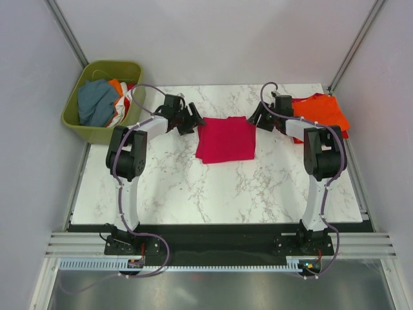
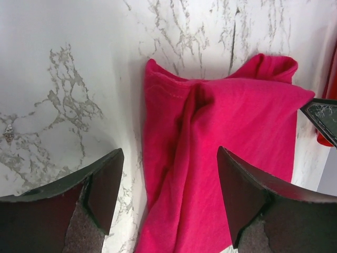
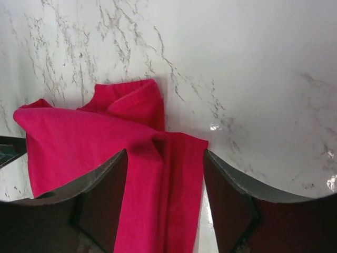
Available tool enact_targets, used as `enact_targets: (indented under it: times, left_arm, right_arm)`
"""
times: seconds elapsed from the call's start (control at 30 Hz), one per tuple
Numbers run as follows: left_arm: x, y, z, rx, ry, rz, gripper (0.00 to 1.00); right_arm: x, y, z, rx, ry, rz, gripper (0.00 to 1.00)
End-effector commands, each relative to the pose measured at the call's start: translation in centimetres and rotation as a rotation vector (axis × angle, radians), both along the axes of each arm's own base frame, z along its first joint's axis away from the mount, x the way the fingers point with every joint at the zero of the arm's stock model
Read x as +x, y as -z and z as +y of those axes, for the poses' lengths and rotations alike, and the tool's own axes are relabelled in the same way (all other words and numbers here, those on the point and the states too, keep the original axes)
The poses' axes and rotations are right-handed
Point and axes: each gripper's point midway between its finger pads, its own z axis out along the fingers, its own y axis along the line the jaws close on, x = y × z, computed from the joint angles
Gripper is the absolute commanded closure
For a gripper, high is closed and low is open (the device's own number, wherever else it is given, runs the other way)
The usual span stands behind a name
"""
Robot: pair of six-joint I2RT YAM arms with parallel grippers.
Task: Fold and stack the t-shirts
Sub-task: Neatly place the folded tshirt to the corner
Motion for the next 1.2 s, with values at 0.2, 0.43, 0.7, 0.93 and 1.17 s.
enact_targets:
  times: [0.2,0.43,0.7,0.93,1.17]
  left_arm:
    - [1.3,0.6,-1.7,-0.018,0.031,-0.013,0.28]
    - [1.9,1.3,-1.9,-0.025,0.014,0.004,0.82]
    - [2.4,2.2,-0.9,-0.031,-0.016,0.034,0.98]
    - [2.5,2.6,-0.6,-0.017,-0.024,0.041,0.98]
    - [2.5,2.5,-0.4,-0.003,-0.018,0.04,0.92]
  right_arm:
    - [0.2,-0.5,-0.5,0.061,0.01,-0.032,0.38]
    - [0.2,-0.1,-0.2,0.077,-0.002,-0.026,0.4]
    - [0.3,0.4,1.0,0.156,-0.056,-0.016,0.39]
    - [0.3,2.5,1.5,0.182,-0.067,0.034,0.4]
    - [0.6,3.7,2.0,0.124,-0.082,0.062,0.43]
